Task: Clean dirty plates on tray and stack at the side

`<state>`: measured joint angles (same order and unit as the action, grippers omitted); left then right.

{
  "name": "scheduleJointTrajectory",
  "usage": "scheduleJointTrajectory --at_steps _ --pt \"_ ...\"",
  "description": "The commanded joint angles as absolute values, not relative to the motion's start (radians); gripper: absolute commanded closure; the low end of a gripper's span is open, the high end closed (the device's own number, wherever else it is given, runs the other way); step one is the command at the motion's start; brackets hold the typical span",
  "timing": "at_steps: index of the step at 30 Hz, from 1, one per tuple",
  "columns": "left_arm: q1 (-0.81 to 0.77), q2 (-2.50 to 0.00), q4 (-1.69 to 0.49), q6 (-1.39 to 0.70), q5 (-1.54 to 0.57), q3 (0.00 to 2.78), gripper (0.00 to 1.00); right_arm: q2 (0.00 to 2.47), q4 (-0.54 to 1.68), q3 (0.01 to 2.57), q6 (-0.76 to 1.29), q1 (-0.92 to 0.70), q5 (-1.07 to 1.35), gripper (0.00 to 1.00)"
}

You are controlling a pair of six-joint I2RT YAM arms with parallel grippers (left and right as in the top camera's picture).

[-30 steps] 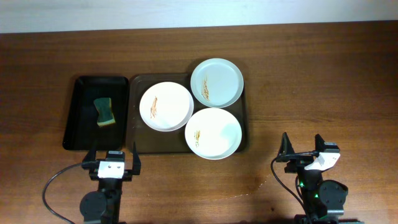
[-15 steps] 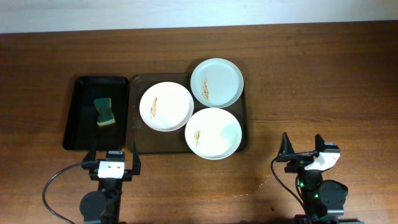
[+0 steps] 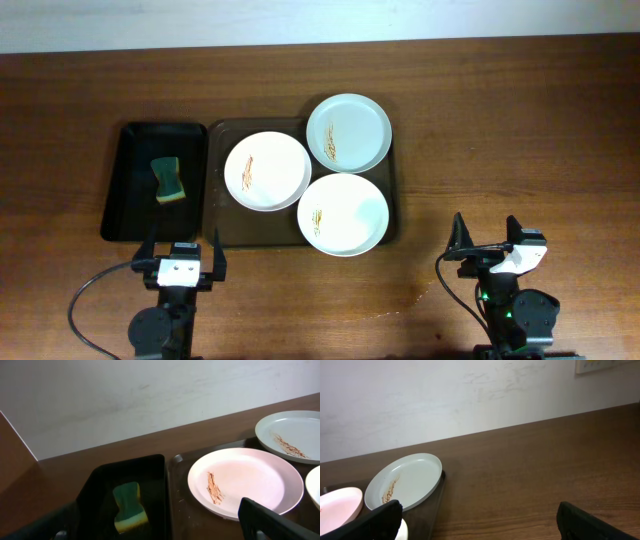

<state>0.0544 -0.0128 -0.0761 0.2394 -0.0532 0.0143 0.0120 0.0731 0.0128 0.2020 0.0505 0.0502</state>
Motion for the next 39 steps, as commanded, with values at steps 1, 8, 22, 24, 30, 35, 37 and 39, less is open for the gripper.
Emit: scheduleJointTrajectory --at_steps 1,8,22,24,30,35,37,39 --pt "0.054 -0.011 -0.077 0.226 -0.060 0.009 0.01 0.008 0.074 0.006 0.195 0.046 0.059 0.02" --pt "0.054 -0.011 -0.077 0.226 -0.060 0.009 0.01 0.008 0.074 0.006 0.195 0.046 0.059 0.02" --pt "0.054 -0.011 -0.077 0.226 -0.060 0.009 0.01 0.008 0.074 0.006 0.195 0.046 0.059 0.02" --pt "0.054 -0.011 -0.077 0.226 -0.060 0.009 0.01 0.008 0.074 0.006 0.195 0.046 0.059 0.02" --pt "0.054 -0.011 -0.077 0.226 -0.060 0.009 0.01 0.008 0.062 0.006 0.195 0.046 0.050 0.02" --pt "0.055 -0.011 -0.072 0.267 0.052 0.009 0.01 0.008 -0.073 0.006 0.199 0.046 0.135 0.02" --pt "0.055 -0.011 -0.080 0.268 0.052 0.009 0.01 0.008 -0.104 0.009 0.199 0.046 0.180 0.02" --pt "0.055 -0.011 -0.060 0.260 0.017 0.009 0.01 0.008 -0.112 0.041 0.199 0.046 0.242 0.02"
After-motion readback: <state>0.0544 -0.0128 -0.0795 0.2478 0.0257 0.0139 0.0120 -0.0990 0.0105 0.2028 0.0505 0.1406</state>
